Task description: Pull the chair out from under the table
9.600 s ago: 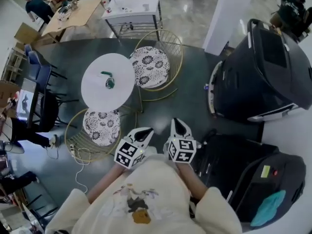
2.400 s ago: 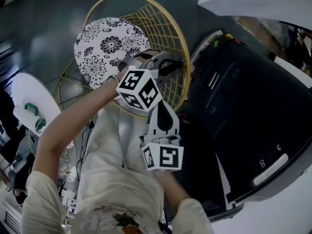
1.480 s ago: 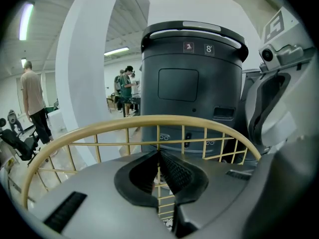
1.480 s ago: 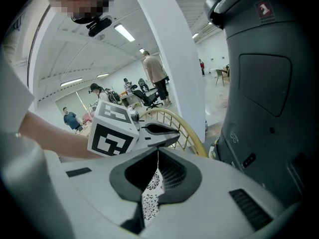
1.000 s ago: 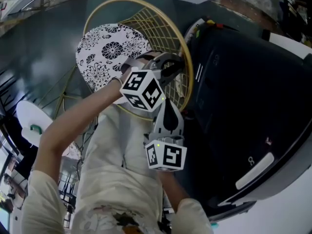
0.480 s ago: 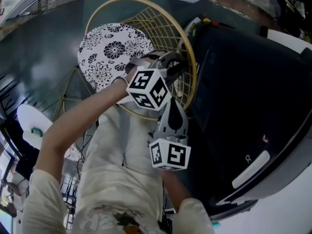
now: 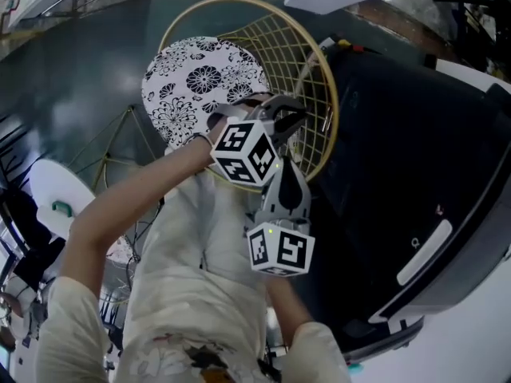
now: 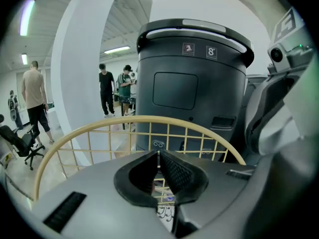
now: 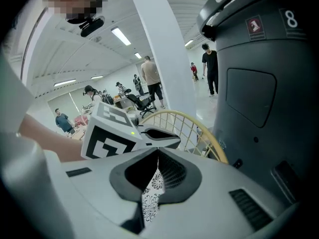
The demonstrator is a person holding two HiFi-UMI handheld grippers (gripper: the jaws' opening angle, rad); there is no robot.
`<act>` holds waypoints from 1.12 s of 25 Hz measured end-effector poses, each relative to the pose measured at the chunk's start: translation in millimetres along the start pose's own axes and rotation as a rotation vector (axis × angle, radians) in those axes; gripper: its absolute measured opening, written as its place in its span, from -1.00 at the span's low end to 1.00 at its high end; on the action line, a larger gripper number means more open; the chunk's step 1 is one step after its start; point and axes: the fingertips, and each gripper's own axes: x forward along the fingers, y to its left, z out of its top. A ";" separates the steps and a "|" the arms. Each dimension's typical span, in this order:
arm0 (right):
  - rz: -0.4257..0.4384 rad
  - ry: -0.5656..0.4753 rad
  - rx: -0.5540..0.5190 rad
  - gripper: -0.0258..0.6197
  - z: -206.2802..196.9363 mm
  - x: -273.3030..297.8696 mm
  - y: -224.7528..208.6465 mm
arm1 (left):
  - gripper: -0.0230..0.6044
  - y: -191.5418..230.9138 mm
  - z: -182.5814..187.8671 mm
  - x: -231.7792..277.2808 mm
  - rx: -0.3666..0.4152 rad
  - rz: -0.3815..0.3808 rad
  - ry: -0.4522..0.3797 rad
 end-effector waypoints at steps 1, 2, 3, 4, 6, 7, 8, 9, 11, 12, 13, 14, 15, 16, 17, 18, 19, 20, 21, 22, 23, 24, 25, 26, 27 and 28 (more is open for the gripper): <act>0.004 -0.005 -0.004 -0.89 1.0 -2.8 6.1 | -0.87 -1.3 -2.5 -9.5 -0.007 0.010 0.003; 0.008 -0.009 -0.009 -0.89 1.8 -6.4 12.3 | -0.87 -2.1 -5.3 -19.5 -0.021 0.022 0.006; 0.011 -0.012 -0.013 -0.89 2.3 -10.7 18.6 | -0.87 -2.5 -8.2 -30.0 -0.042 0.036 0.010; 0.015 -0.016 -0.019 -0.89 2.9 -15.5 25.1 | -0.88 -2.6 -10.8 -41.1 -0.069 0.051 0.013; 0.024 -0.027 -0.033 -0.89 4.8 -24.1 37.3 | -0.90 -1.6 -12.7 -64.4 -0.118 0.084 0.007; 0.031 -0.035 -0.042 -0.89 6.3 -27.6 43.1 | -0.90 -0.7 -11.5 -76.6 -0.134 0.103 -0.001; 0.037 -0.044 -0.052 -0.89 8.2 -31.0 48.9 | -0.90 -0.2 -9.0 -89.3 -0.144 0.124 -0.012; 0.044 -0.053 -0.061 -0.89 10.3 -35.0 55.0 | -0.90 -0.4 -5.7 -102.9 -0.152 0.145 -0.024; 0.056 -0.074 -0.077 -0.89 15.3 -45.1 69.4 | -0.90 -2.7 1.6 -133.1 -0.174 0.189 -0.050; 0.063 -0.082 -0.086 -0.89 17.4 -50.8 77.5 | -0.90 -4.7 5.4 -149.5 -0.193 0.212 -0.065; 0.070 -0.087 -0.096 -0.89 18.9 -56.9 86.1 | -0.90 -7.7 9.0 -166.2 -0.215 0.232 -0.079; 0.074 -0.089 -0.107 -0.89 20.2 -63.3 94.8 | -0.90 -11.7 12.2 -182.4 -0.238 0.248 -0.093; 0.076 -0.091 -0.120 -0.89 22.0 -69.8 103.8 | -0.90 -16.3 14.9 -197.7 -0.258 0.260 -0.104; 0.077 -0.095 -0.136 -0.89 24.6 -76.5 113.1 | -0.90 -20.9 17.1 -212.2 -0.271 0.273 -0.111; 0.079 -0.105 -0.156 -0.89 28.1 -83.0 122.8 | -0.90 -25.4 18.8 -226.4 -0.277 0.286 -0.116; 0.083 -0.118 -0.176 -0.89 31.9 -89.8 132.8 | -0.90 -30.5 20.4 -240.7 -0.279 0.299 -0.122; 0.092 -0.131 -0.188 -0.89 35.4 -97.0 143.1 | -0.90 -36.4 22.1 -255.8 -0.281 0.311 -0.128; 0.103 -0.139 -0.186 -0.89 38.4 -104.8 153.5 | -0.90 -43.2 23.9 -271.7 -0.285 0.323 -0.135; 0.115 -0.143 -0.174 -0.89 41.2 -112.9 163.7 | -0.90 -50.4 25.8 -288.2 -0.291 0.336 -0.143; 0.127 -0.147 -0.167 -0.89 44.1 -120.6 173.8 | -0.90 -57.2 27.7 -304.6 -0.298 0.351 -0.151; 0.139 -0.157 -0.173 -0.89 47.2 -127.4 183.9 | -0.90 -63.3 29.3 -320.7 -0.308 0.368 -0.159; 0.151 -0.172 -0.191 -0.89 50.3 -133.6 194.3 | -0.90 -68.8 30.1 -336.5 -0.320 0.386 -0.168; 0.161 -0.184 -0.210 -0.89 53.1 -140.0 205.1 | -0.90 -74.7 29.8 -351.4 -0.338 0.401 -0.179; 0.169 -0.193 -0.224 -0.89 55.4 -147.2 215.9 | -0.90 -81.4 28.1 -365.0 -0.360 0.413 -0.189; 0.176 -0.201 -0.235 -0.89 56.9 -155.1 226.2 | -0.90 -89.2 25.3 -376.8 -0.381 0.419 -0.193; 0.183 -0.208 -0.244 -0.89 57.8 -163.4 235.8 | -0.90 -97.7 22.0 -386.9 -0.393 0.422 -0.192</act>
